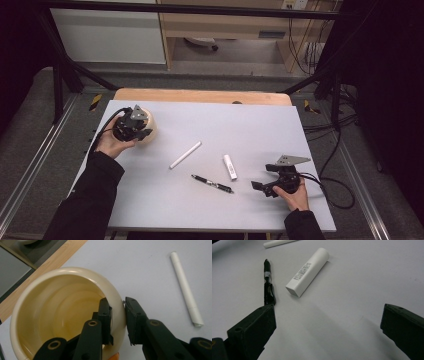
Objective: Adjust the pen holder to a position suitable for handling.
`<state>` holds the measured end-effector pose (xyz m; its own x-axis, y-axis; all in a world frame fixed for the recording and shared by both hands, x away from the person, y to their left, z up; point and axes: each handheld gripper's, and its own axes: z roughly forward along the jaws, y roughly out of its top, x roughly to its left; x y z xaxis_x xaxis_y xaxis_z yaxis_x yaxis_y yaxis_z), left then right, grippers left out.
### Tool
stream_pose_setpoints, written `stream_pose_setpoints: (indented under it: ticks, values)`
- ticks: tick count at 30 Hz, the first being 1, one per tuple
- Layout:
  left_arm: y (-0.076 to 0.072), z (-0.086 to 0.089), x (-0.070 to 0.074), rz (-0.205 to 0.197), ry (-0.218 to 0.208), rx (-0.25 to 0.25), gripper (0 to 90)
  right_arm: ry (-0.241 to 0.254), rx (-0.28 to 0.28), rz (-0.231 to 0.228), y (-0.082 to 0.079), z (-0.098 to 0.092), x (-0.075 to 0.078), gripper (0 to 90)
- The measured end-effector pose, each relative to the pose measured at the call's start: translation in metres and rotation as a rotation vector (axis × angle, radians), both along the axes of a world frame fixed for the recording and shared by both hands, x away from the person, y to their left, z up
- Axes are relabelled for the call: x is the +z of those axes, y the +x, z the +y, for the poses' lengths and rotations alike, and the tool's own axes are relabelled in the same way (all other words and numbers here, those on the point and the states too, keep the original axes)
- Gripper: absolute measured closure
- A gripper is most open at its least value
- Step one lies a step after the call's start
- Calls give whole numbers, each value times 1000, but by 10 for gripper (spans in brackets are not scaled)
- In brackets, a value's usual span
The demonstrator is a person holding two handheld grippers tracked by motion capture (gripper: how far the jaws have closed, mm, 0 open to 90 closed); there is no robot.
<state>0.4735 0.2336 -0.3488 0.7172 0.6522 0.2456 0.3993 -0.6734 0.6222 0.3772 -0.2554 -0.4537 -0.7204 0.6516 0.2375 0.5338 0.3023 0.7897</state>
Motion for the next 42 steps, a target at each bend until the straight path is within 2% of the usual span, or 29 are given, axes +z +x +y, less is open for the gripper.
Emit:
stream_pose_setpoints:
  ticks: [6,13,22,26,34,42]
  values:
    - [-9,-15,6,5,-22,-19,755,0,0,0,0,0,0,8]
    - [-17,-42,7,22,-54,-45,756,2,1,-1,0,0,0,8]
    - [-20,-75,0,56,-69,-72,757,2,2,1,0,0,0,8]
    - [-19,-86,-5,66,-60,-69,757,2,2,0,0,0,0,8]
    - [-14,-99,-14,97,-55,-56,757,2,3,1,0,0,0,8]
    - [-11,-101,-17,111,-55,-45,757,2,3,1,0,0,0,8]
